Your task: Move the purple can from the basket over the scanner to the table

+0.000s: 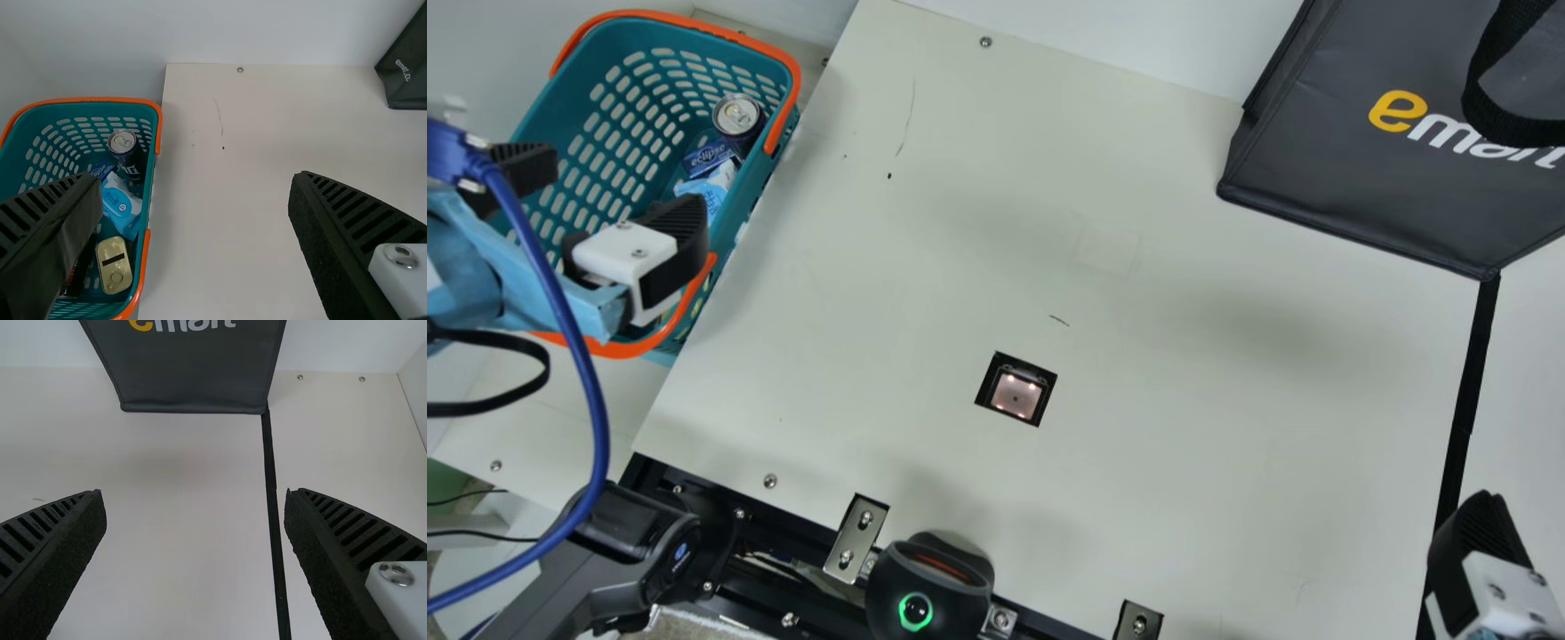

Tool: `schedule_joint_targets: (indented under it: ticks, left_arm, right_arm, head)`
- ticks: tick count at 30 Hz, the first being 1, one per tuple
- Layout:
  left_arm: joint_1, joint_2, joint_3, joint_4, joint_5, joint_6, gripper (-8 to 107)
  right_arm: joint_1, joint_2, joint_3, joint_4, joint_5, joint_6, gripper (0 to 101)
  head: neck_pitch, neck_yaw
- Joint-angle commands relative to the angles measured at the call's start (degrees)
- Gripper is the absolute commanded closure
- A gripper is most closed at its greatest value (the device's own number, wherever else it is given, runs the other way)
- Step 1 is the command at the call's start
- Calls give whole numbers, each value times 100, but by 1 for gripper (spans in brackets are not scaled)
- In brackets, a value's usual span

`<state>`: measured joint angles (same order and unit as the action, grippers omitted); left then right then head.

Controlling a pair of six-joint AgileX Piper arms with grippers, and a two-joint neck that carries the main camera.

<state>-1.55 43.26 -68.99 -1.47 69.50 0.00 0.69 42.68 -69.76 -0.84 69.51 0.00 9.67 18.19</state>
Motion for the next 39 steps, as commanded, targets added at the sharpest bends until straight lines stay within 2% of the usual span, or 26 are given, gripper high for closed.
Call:
schedule_joint_targets:
  ticks: [1, 13, 18, 31, 39]
  left_arm:
    - [0, 0, 0, 0, 0, 0, 9]
    - [-5, 5, -1, 4, -4, -5, 9]
    - [254, 66, 4, 107, -54, -207, 9]
    - [1946, 483, -107, 496, -426, -702, 9]
    - [3199, 1180, -63, -82, -858, 356, 9]
  right_arm:
    - [0, 0, 0, 0, 0, 0, 6]
    - [0, 0, 0, 0, 0, 0, 6]
    - [0, 0, 0, 0, 0, 0, 6]
    - [0, 0, 0, 0, 0, 0, 6]
    - [0, 0, 0, 0, 0, 0, 6]
  head:
    - [-175, 23]
    - [-175, 23]
    - [-175, 23]
    - [-175, 23]
    - [-175, 23]
